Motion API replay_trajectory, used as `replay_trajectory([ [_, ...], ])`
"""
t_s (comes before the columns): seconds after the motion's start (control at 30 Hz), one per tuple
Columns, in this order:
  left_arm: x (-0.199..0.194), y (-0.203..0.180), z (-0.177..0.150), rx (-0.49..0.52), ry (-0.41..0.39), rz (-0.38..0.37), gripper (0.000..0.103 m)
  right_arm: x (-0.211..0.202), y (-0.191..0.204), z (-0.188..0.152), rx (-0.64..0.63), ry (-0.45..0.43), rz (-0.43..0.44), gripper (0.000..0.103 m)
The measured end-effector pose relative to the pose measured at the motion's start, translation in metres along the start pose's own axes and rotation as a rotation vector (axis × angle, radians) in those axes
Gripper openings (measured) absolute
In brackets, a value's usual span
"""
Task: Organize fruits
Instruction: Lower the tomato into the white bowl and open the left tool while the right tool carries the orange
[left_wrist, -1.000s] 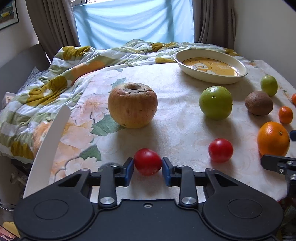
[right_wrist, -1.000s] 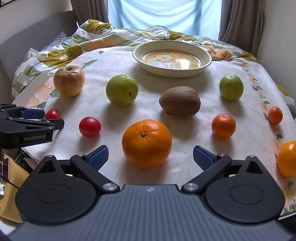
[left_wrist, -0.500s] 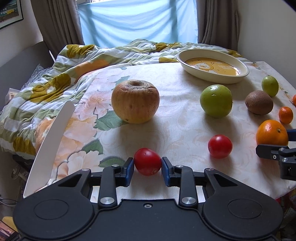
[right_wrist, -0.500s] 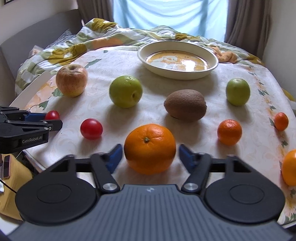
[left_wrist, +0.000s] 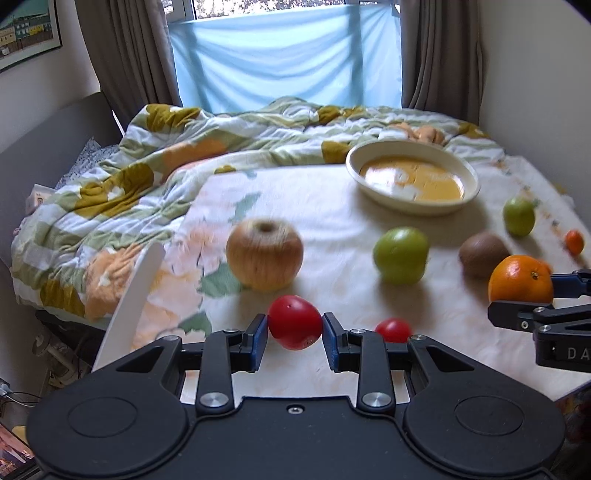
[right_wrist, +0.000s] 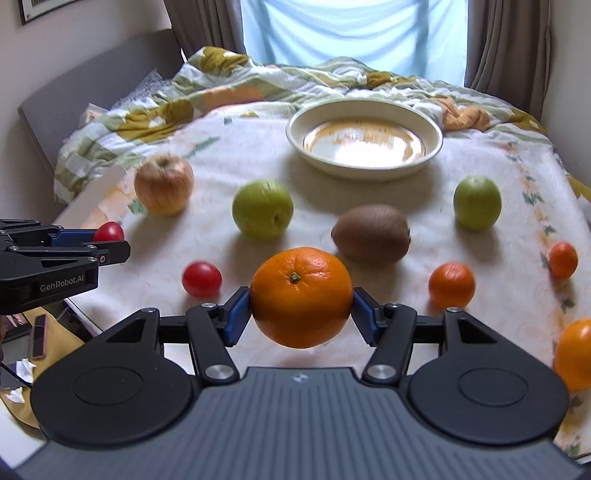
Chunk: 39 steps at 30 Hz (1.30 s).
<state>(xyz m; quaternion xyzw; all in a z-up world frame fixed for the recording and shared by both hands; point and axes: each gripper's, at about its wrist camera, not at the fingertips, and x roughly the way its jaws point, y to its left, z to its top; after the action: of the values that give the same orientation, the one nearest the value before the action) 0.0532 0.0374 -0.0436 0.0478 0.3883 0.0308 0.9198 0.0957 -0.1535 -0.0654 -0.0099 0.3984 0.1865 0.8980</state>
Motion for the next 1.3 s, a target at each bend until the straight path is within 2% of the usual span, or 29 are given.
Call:
replay_trajectory([
  [0.3,-0.037,-0.018,0.048,-0.004,-0.06,-0.008,0.035,-0.046,-0.022,0.037,-0.02,-0.019,0.01,0.074],
  [0.6,-0.035,-0.032,0.096,0.023,-0.106,-0.055,0.035,-0.074,-0.051,0.09,-0.081,-0.033,0.006,0.074],
  [0.77,-0.009,-0.038,0.129,0.056,-0.086,-0.079,0.036,-0.066,-0.068,0.127,-0.098,-0.038,0.0,0.074],
  [0.87,0.011,-0.04,0.152,0.076,-0.086,-0.12,0.036,-0.054,-0.079,0.146,-0.094,-0.051,-0.007,0.074],
  [1.1,0.07,-0.055,0.202,0.137,-0.07,-0.198,0.036,-0.01,-0.11,0.19,-0.034,-0.049,-0.037,0.074],
  [1.3,0.131,-0.072,0.224,0.209,-0.023,-0.236,0.036,0.031,-0.127,0.218,0.008,-0.03,-0.047,0.074],
])
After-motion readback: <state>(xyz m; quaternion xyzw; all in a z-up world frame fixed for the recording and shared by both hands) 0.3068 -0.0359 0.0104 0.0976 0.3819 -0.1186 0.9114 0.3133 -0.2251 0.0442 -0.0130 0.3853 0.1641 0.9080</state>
